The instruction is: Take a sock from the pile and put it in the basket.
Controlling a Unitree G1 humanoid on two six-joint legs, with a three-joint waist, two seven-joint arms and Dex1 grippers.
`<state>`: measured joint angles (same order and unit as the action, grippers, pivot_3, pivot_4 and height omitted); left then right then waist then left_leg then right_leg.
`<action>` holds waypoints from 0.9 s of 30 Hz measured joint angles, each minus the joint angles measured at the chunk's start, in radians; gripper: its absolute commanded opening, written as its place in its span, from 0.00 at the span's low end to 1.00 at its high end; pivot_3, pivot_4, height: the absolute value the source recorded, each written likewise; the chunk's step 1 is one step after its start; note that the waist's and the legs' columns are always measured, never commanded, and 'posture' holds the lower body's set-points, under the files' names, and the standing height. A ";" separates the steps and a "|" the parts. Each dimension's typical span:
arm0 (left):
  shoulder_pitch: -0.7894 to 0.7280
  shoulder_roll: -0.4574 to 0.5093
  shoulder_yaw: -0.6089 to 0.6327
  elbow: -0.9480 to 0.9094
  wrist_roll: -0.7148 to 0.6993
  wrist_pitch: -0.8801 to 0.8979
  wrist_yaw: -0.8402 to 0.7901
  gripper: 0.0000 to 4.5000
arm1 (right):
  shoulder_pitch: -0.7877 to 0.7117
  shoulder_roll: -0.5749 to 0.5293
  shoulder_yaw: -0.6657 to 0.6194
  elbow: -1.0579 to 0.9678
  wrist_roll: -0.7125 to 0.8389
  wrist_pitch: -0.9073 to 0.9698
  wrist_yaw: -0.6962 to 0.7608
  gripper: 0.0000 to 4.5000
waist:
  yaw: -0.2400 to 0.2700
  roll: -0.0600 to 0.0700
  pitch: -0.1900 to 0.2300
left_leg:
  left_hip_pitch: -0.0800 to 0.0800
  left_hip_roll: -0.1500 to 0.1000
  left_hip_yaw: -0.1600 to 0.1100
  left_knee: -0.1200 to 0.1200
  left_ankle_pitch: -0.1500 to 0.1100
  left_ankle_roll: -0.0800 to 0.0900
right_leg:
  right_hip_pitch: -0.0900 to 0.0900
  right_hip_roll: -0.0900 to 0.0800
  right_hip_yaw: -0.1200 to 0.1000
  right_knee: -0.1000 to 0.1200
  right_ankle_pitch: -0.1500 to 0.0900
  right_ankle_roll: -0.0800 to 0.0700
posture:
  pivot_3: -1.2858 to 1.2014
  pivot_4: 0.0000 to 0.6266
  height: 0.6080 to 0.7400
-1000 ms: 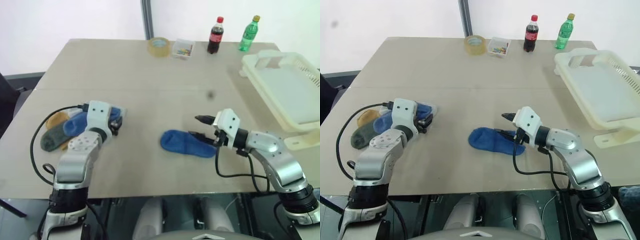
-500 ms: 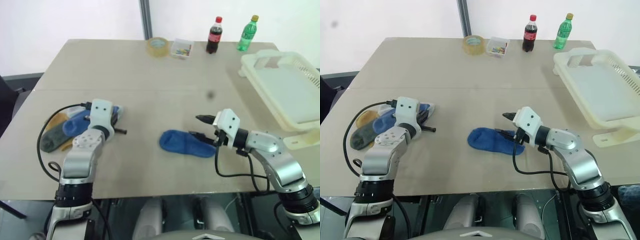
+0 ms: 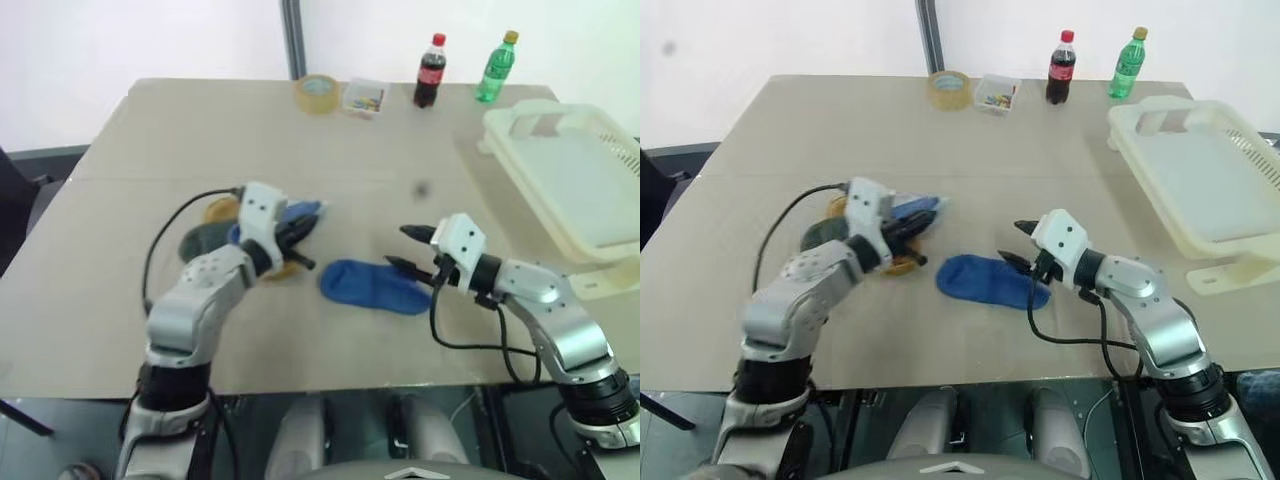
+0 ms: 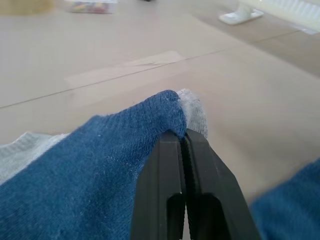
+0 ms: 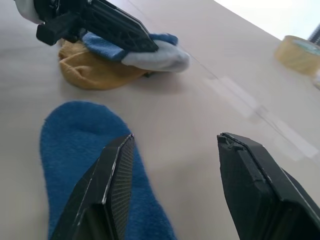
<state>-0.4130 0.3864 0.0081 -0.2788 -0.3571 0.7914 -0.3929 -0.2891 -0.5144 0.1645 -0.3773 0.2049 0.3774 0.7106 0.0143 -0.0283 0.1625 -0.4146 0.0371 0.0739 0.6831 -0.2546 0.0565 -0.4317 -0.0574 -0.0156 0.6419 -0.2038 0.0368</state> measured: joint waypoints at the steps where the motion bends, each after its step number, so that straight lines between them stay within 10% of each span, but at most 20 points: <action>1: -0.021 0.006 -0.016 0.052 0.035 -0.003 0.021 0.00 | 0.003 -0.004 -0.004 -0.002 -0.001 0.004 -0.003 0.59 | -0.002 0.000 0.000 | 0.000 0.000 0.000 0.000 0.000 0.000 | 0.000 0.001 0.001 0.000 0.001 0.002 | 0.52 0.24 1.00; 23: 0.061 0.268 0.135 0.475 0.247 -0.388 0.066 0.00 | 0.035 -0.021 -0.023 -0.036 -0.001 0.029 -0.019 0.59 | -0.042 0.003 -0.003 | 0.007 0.005 0.008 -0.005 0.000 0.000 | -0.001 0.000 0.006 0.001 0.000 -0.001 | 0.52 0.24 1.00; 27: 0.109 0.252 0.151 0.357 0.210 -0.352 0.028 0.41 | 0.020 -0.013 -0.019 -0.019 -0.001 0.016 -0.013 0.59 | -0.029 0.003 -0.003 | 0.004 0.002 0.007 -0.005 0.000 -0.001 | -0.001 -0.006 0.004 0.000 0.000 -0.001 | 0.52 0.24 1.00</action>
<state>-0.3036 0.6379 0.1586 0.0785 -0.1475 0.4390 -0.3653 -0.2686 -0.5271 0.1457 -0.3965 0.2035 0.3935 0.6975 -0.0150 -0.0258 0.1597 -0.4105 0.0391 0.0810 0.6779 -0.2549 0.0559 -0.4332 -0.0630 -0.0115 0.6419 -0.2039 0.0358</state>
